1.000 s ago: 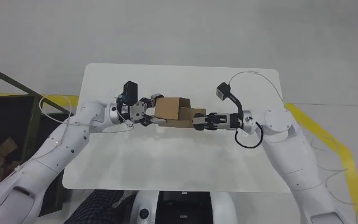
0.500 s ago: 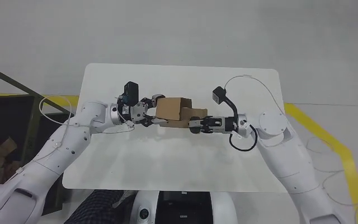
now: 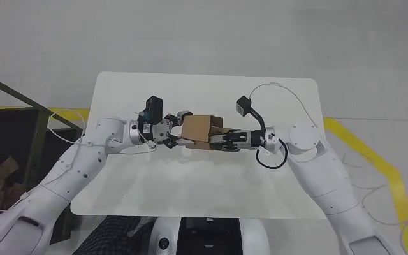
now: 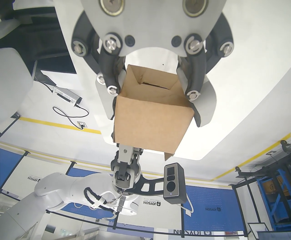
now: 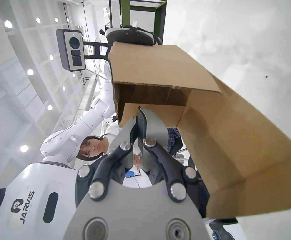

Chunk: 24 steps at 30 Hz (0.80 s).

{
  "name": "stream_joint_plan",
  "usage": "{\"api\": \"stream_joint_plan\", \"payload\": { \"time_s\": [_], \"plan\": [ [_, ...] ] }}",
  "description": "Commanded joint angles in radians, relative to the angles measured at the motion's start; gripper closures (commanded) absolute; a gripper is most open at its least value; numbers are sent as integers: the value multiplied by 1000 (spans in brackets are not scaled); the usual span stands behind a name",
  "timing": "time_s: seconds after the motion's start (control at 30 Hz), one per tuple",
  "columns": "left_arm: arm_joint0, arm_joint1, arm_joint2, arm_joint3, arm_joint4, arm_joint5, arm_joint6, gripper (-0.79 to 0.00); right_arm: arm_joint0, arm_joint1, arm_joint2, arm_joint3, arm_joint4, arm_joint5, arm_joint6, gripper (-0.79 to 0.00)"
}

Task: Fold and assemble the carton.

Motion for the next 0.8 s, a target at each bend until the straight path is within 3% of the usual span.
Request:
{"api": "stream_joint_plan", "payload": {
  "time_s": [0.0,0.77],
  "plan": [
    [0,-1,2,0,-1,0,-3,-416,7,-2,-7,8,8,-8,3,0],
    [38,11,-30,-12,-5,0,9,-459,20,25,105,58,-42,7,-96,0]
  ]
}}
